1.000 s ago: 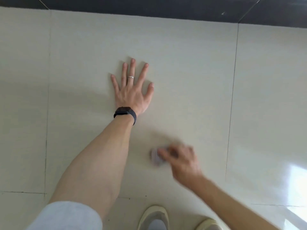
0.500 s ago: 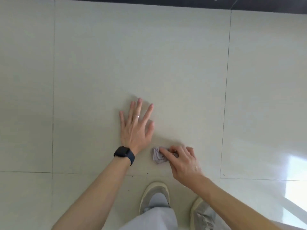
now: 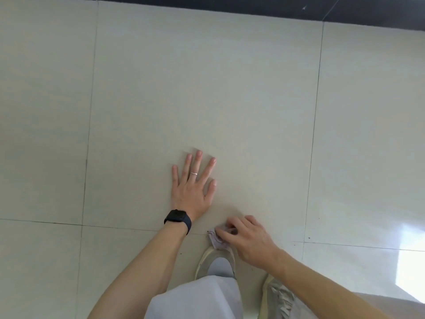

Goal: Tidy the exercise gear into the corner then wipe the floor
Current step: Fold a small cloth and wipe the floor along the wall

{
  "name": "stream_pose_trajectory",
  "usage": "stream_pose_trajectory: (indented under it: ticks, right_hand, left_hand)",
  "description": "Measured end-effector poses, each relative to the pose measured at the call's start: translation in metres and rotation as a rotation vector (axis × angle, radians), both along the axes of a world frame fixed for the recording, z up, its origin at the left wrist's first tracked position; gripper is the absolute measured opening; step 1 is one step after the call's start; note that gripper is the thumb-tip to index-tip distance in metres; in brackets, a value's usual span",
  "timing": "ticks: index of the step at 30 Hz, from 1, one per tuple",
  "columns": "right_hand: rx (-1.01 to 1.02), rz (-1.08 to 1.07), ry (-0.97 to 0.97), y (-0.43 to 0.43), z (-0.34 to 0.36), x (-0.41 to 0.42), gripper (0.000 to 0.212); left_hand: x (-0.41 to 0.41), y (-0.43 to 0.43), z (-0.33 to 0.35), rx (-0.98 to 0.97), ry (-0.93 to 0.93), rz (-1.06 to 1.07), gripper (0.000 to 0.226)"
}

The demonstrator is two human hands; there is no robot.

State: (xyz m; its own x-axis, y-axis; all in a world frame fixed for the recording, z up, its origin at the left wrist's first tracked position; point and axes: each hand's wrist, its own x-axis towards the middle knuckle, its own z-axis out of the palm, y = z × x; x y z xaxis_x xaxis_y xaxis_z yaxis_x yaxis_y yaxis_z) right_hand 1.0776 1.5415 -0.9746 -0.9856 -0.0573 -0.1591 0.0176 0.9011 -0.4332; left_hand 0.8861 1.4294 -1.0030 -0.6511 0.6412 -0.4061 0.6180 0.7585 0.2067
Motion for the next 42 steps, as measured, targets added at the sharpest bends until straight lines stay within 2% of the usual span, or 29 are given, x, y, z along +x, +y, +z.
stream_pose_trajectory:
  ticks: [2,3,6,8,9,11,15,17,20,23,27,30,34,37,39,42]
  right_hand:
    - [-0.003,0.109,-0.007,0.019,-0.001,-0.016,0.047]
    - [0.004,0.066,-0.004,0.032,-0.003,-0.036,0.048]
    - [0.007,-0.402,-0.069,0.075,-0.001,-0.12,0.049]
    - [-0.085,-0.723,-0.156,0.089,0.007,-0.165,0.054]
    - [-0.109,-0.803,-0.188,0.086,0.011,-0.176,0.058]
    - [-0.106,-0.745,-0.196,0.064,0.019,-0.171,0.061]
    - [-0.085,-0.298,-0.121,0.004,0.013,-0.108,0.066]
    - [-0.093,-0.248,-0.179,-0.013,0.017,-0.097,0.063]
    - [-0.15,-0.281,-0.336,-0.017,0.035,-0.111,0.053]
    - [-0.161,-0.356,-0.392,0.009,0.04,-0.129,0.048]
    - [-0.138,-0.651,-0.303,0.063,0.033,-0.153,0.045]
    - [-0.124,-0.877,-0.262,0.108,0.027,-0.172,0.048]
    - [-0.078,-1.028,-0.205,0.132,0.02,-0.192,0.051]
    - [-0.037,-1.106,-0.131,0.108,0.01,-0.212,0.051]
    - [-0.004,-1.079,-0.035,0.07,0.001,-0.222,0.049]
    - [0.011,-0.794,0.083,-0.003,-0.01,-0.23,0.046]
  left_hand:
    - [-0.006,-0.001,0.012,-0.02,-0.09,-0.028,0.063]
    - [-0.012,-0.002,0.019,-0.038,-0.131,-0.055,0.063]
    - [-0.036,-0.005,0.048,-0.065,-0.166,-0.135,0.064]
    - [-0.057,-0.006,0.073,-0.09,-0.134,-0.126,0.067]
    - [-0.069,-0.006,0.085,-0.12,-0.106,-0.124,0.067]
    - [-0.094,-0.002,0.112,-0.201,-0.023,-0.17,0.066]
    - [-0.126,0.001,0.159,-0.301,0.058,-0.192,0.066]
    - [-0.124,-0.001,0.177,-0.346,0.065,-0.146,0.065]
    - [-0.103,-0.004,0.194,-0.352,0.018,-0.006,0.063]
    - [-0.082,-0.008,0.183,-0.351,-0.03,0.04,0.063]
    - [-0.083,-0.01,0.134,-0.337,-0.078,0.109,0.064]
    - [-0.091,-0.011,0.099,-0.297,-0.062,0.083,0.066]
    - [-0.127,-0.016,0.067,-0.214,-0.008,0.044,0.065]
    - [-0.168,-0.025,0.048,-0.16,0.067,-0.005,0.065]
    - [-0.204,-0.027,0.038,-0.111,0.104,-0.05,0.064]
    - [-0.27,-0.016,0.031,-0.071,0.101,-0.072,0.064]
